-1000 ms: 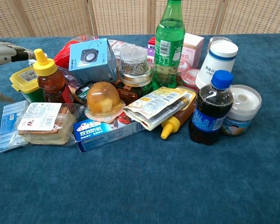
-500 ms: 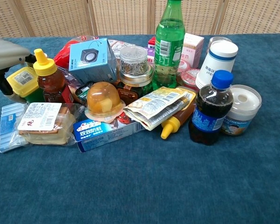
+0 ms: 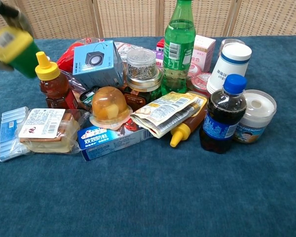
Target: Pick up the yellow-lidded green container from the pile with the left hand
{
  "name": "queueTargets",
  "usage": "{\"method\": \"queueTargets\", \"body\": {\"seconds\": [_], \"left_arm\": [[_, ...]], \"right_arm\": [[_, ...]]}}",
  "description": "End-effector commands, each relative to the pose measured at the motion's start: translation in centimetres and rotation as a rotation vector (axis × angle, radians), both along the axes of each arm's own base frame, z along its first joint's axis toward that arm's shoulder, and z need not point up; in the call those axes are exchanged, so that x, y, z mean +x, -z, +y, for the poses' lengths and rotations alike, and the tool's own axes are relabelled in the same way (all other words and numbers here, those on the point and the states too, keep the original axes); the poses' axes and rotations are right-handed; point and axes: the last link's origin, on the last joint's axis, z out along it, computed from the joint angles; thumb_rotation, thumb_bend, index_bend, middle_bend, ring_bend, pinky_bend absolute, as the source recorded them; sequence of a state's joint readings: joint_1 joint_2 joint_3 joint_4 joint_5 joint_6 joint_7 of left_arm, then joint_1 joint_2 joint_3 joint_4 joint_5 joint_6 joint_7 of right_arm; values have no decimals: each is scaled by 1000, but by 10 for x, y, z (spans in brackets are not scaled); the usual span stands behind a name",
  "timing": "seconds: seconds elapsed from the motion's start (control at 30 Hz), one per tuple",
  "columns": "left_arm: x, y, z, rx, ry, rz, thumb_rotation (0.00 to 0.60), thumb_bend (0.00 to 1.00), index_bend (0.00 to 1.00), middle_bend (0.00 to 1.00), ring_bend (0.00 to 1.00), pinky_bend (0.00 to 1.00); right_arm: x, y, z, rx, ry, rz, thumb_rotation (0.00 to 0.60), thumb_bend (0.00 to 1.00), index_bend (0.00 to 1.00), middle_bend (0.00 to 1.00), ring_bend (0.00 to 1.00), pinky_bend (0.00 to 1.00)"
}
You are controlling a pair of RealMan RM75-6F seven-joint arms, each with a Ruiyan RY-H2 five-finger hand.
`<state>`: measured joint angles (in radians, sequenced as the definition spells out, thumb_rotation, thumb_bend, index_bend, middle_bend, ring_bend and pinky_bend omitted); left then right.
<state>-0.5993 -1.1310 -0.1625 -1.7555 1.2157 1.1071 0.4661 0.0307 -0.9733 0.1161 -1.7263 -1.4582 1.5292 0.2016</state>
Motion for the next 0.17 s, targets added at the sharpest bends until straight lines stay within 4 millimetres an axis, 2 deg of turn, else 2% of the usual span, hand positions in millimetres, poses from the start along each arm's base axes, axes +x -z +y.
{"method": "queueTargets", "body": {"seconds": [0.03,0.17], "left_arm": [[21,-32,-8,64,59,-40,600,223,610,671,566,413],[34,-51,-15,94,95,-35,600,224,611,669,567,413]], "right_arm": [[0,0,1,-1,-1,1,600,0,0,0,0,0],[1,0,1,-3,-4,1,600,0,0,0,0,0]]}}
